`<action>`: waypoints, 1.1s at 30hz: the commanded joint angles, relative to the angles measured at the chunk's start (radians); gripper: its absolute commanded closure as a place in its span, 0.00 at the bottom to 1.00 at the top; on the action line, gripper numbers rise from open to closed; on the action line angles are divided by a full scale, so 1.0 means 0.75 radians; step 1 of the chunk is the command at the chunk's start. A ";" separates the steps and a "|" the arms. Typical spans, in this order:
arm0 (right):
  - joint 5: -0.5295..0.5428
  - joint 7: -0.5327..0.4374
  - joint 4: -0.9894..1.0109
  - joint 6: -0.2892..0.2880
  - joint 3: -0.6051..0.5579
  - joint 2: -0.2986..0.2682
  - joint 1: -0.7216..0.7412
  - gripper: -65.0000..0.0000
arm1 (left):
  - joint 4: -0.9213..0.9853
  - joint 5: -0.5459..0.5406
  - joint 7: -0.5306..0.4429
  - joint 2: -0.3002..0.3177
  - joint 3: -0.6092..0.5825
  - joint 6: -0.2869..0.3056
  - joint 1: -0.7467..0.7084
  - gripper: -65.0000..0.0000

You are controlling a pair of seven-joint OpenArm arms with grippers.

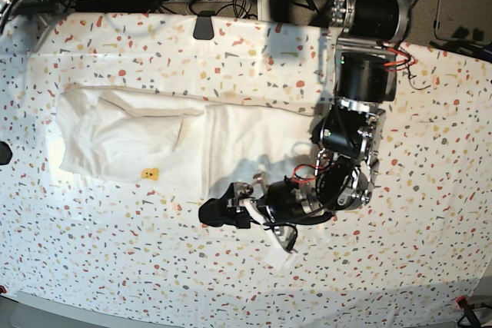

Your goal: Fold the T-shirt properly

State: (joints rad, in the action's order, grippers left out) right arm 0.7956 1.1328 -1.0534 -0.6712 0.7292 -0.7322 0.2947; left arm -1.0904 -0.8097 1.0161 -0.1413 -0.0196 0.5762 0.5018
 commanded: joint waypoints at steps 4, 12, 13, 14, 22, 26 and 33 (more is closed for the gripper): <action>0.026 -0.017 -0.020 -0.013 0.008 -0.082 0.043 0.47 | -0.023 -0.037 -0.029 -0.011 -0.002 0.011 0.044 0.43; -0.082 -0.017 -0.020 -0.013 0.004 -0.061 0.042 0.26 | -0.023 -0.038 0.015 -0.011 -0.002 0.011 0.044 0.43; -0.095 -0.018 -0.020 -0.013 0.004 -0.055 0.042 0.26 | -0.023 -0.039 0.013 -0.011 -0.002 0.011 0.044 0.43; -0.096 -0.017 -0.020 -0.013 0.004 -0.055 0.042 0.26 | -0.023 -0.039 0.010 -0.011 -0.002 0.011 0.045 0.43; -0.114 -0.017 -0.020 -0.012 0.006 -0.064 0.042 0.27 | -0.023 -0.038 0.011 -0.010 -0.002 0.011 0.044 0.43; -0.112 -0.026 -0.020 -0.012 0.006 -0.061 0.042 0.27 | -0.023 -0.038 0.011 -0.010 -0.002 0.011 0.044 0.43; -0.069 -0.074 0.081 -0.013 0.004 -0.026 0.069 0.27 | -0.023 -0.038 0.010 -0.011 -0.002 0.011 0.044 0.43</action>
State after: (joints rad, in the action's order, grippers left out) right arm 0.7357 1.0893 -0.9783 -0.6712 0.7280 -0.7250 0.3290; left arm -1.0904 -0.8116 1.0428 -0.1413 -0.0204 0.5762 0.5022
